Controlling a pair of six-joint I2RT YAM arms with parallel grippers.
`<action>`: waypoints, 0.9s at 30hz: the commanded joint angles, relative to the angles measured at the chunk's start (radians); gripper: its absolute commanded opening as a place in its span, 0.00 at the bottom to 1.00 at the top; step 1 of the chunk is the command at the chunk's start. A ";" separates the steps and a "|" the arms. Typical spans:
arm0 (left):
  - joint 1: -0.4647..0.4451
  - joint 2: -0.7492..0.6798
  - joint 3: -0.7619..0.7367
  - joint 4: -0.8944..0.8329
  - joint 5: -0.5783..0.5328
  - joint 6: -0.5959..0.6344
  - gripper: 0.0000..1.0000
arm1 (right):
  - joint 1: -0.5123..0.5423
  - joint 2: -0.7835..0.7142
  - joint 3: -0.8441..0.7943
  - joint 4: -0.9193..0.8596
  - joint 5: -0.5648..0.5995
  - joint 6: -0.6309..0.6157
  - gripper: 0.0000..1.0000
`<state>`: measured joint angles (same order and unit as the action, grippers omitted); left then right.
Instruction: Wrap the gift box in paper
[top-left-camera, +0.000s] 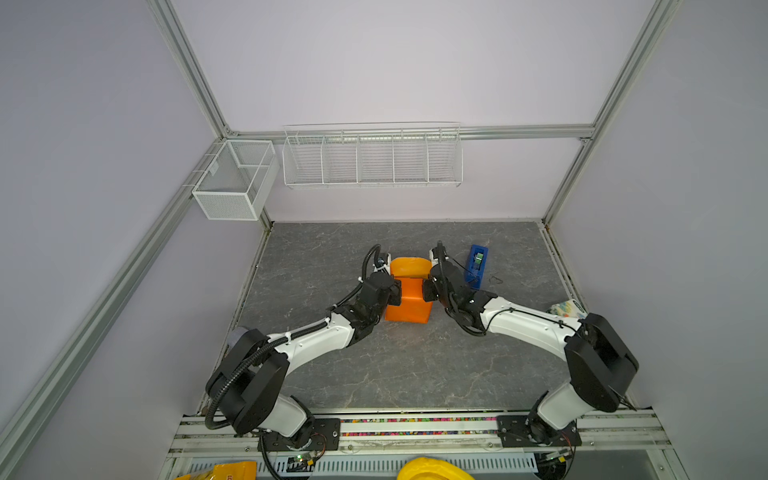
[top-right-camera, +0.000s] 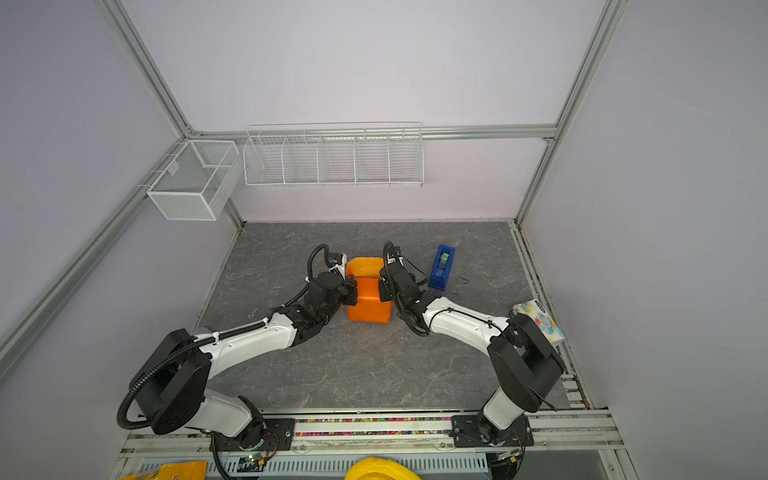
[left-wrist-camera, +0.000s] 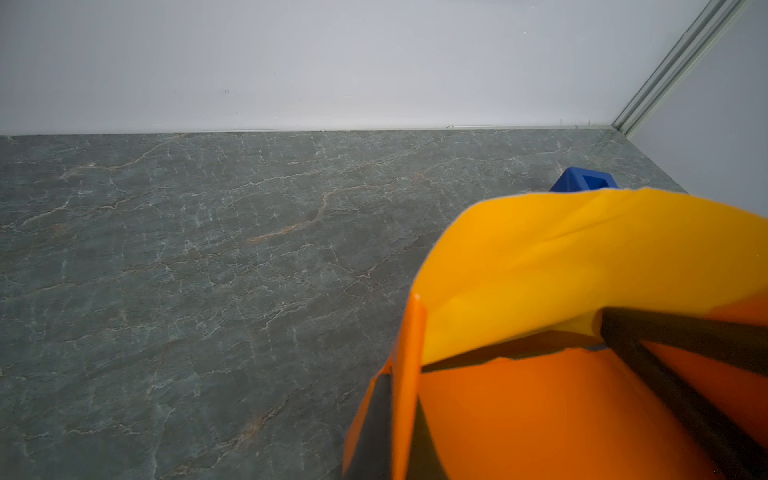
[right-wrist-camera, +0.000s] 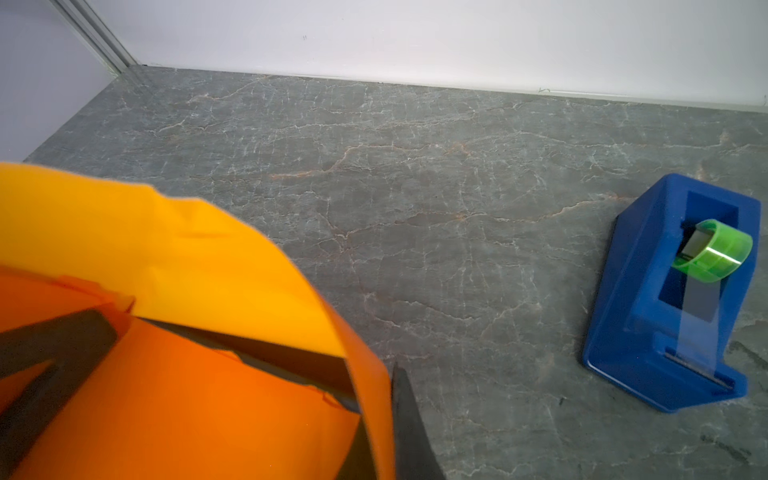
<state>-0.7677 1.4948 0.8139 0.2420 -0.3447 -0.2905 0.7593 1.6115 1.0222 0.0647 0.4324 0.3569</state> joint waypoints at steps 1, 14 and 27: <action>-0.010 0.031 0.014 0.025 0.009 -0.010 0.01 | -0.010 0.021 0.024 0.023 -0.011 -0.052 0.06; -0.010 0.062 -0.056 0.077 -0.011 -0.090 0.01 | -0.012 -0.048 0.020 -0.059 -0.008 -0.033 0.33; -0.010 0.067 -0.050 0.066 -0.014 -0.099 0.01 | 0.045 -0.187 0.102 -0.254 -0.174 -0.020 0.36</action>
<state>-0.7700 1.5402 0.7799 0.3397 -0.3595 -0.3664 0.7856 1.4097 1.1137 -0.1215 0.3389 0.3180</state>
